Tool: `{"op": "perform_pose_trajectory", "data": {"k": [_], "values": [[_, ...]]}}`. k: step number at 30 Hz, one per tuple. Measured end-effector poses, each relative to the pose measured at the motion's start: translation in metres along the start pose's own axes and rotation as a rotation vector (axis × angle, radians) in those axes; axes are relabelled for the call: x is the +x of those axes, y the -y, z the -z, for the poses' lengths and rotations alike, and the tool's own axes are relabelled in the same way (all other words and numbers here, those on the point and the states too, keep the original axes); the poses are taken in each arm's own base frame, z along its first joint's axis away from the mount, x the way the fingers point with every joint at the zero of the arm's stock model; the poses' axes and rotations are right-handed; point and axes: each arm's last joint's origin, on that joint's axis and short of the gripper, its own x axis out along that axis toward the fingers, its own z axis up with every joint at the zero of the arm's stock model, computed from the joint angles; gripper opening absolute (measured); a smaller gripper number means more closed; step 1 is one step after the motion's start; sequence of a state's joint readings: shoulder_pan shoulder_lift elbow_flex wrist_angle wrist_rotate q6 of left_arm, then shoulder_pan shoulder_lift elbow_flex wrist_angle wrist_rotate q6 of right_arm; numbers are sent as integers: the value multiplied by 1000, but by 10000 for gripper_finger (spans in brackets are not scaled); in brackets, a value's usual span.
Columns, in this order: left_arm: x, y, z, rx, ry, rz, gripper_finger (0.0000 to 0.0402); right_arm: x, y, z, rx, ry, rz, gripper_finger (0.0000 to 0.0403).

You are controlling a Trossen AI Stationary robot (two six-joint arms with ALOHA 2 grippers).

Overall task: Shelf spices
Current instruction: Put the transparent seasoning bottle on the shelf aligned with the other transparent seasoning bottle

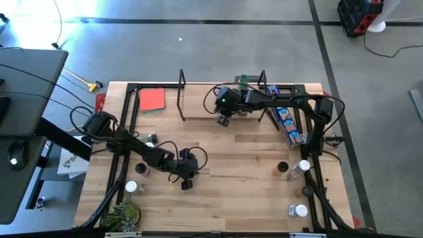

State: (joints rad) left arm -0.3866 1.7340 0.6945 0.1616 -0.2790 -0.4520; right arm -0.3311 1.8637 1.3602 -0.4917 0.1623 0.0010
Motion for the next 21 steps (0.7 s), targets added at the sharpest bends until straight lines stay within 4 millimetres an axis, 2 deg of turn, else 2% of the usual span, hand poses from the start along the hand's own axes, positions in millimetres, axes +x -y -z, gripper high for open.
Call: {"op": "perform_pose_trajectory", "data": {"k": [13,16,21], "values": [[0,0,0,-1,1,0,87,-5,4,-7,-15,73,10,61],[0,0,0,-1,1,0,87,-13,5,-7,-15,63,-6,61],[0,0,0,0,3,1,87,-9,10,-2,-7,15,-13,61]]}}
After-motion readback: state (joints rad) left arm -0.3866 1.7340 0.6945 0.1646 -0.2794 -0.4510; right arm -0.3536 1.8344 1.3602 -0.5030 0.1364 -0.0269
